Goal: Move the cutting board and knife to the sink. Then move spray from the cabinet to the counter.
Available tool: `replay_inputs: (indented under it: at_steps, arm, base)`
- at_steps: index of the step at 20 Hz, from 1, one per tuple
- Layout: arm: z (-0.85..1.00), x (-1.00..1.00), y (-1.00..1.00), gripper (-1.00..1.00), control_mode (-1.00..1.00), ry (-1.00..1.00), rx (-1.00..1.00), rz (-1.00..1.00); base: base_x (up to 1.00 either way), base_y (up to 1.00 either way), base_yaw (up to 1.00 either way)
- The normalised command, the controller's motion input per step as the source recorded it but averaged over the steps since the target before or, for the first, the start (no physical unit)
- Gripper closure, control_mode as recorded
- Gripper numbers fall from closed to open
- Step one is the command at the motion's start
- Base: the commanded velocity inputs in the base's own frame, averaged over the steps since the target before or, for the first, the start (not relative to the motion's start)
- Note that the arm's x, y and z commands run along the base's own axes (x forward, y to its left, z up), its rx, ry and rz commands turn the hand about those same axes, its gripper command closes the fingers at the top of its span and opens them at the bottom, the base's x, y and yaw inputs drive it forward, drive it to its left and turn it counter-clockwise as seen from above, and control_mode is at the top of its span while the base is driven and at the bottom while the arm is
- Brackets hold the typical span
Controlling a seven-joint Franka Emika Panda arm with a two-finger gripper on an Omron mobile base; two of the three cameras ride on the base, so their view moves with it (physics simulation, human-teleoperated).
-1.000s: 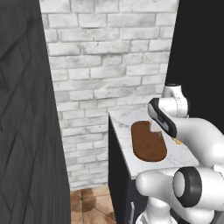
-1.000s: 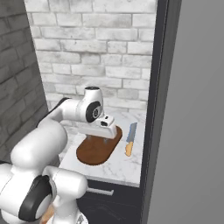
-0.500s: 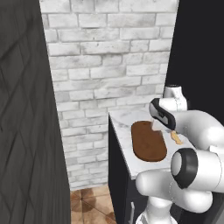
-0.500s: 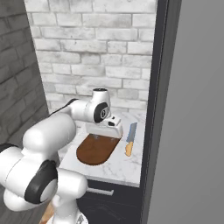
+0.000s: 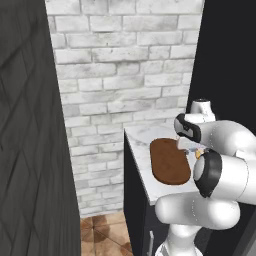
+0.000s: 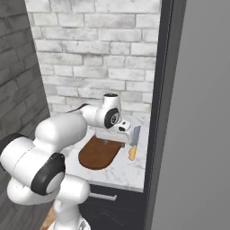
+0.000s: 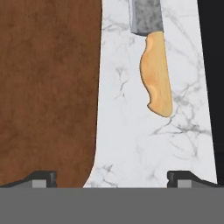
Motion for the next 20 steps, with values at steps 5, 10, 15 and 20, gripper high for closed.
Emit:
replay_inputs:
  at_steps: [5, 10, 15, 20]
  arm:
    - [-0.26, 0.09, -0.14, -1.00, -1.00, -0.02, 0.00, 0.00]
    - [-0.18, 0.03, 0.00, -1.00, -1.00, -0.07, 0.00, 0.00]
    - [-0.09, 0.07, -0.02, -1.00, -1.00, 0.00, 0.00, 0.00]
    - [-0.10, 0.03, -0.12, -1.00, -1.00, 0.00, 0.00, 0.01]
  base:
    - [0.00, 0.00, 0.00]
    - [0.00, 0.00, 0.00]
    - [0.00, 0.00, 0.00]
    - [0.00, 0.00, 0.00]
